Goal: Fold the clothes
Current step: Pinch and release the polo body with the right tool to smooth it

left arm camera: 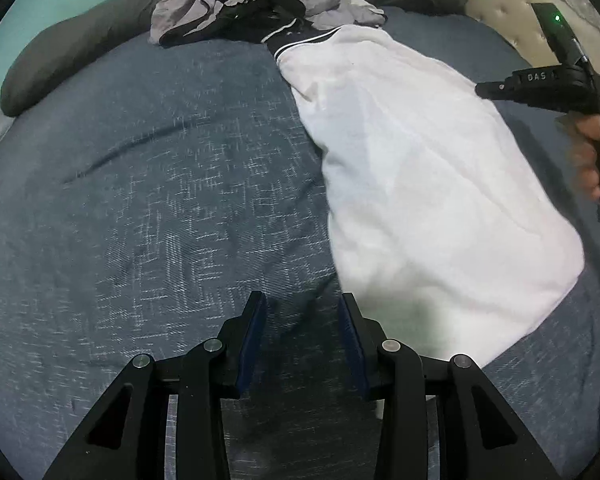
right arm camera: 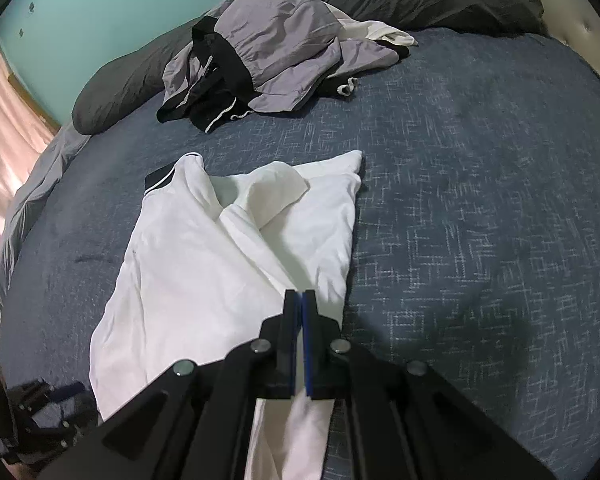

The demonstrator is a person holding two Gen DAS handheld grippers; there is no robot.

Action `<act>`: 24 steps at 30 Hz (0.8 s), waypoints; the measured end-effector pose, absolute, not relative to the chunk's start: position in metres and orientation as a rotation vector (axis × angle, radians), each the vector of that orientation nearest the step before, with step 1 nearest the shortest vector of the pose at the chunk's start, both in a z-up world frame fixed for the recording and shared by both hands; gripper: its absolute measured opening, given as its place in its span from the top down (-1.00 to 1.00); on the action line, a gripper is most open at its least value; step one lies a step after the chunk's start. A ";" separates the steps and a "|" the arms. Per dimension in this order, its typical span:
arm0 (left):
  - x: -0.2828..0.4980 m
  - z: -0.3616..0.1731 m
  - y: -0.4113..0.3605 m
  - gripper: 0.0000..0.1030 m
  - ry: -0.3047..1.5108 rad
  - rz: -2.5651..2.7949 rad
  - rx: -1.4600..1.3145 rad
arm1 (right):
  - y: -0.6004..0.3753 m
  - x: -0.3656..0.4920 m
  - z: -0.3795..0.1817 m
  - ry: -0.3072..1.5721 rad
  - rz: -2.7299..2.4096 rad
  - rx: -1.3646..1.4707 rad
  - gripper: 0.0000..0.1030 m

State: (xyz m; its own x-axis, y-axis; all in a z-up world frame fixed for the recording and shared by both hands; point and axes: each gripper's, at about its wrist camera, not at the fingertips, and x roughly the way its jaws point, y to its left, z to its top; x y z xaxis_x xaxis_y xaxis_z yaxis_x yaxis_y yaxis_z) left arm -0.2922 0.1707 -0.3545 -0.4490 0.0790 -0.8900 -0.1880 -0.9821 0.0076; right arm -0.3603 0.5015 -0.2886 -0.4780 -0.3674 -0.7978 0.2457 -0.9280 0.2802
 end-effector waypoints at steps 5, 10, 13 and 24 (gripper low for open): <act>-0.296 -0.371 0.177 0.22 0.163 2.511 -1.611 | 0.509 -0.362 -0.292 -0.218 -2.434 1.362 0.96; -0.298 -0.376 0.183 0.21 0.192 2.515 -1.612 | 0.510 -0.361 -0.296 -0.220 -2.421 1.368 0.96; -0.298 -0.373 0.184 0.21 0.198 2.513 -1.606 | 0.511 -0.363 -0.296 -0.261 -2.389 1.371 0.96; -0.298 -0.376 0.185 0.21 0.157 2.493 -1.622 | 0.493 -0.387 -0.270 -0.220 -2.395 1.330 0.75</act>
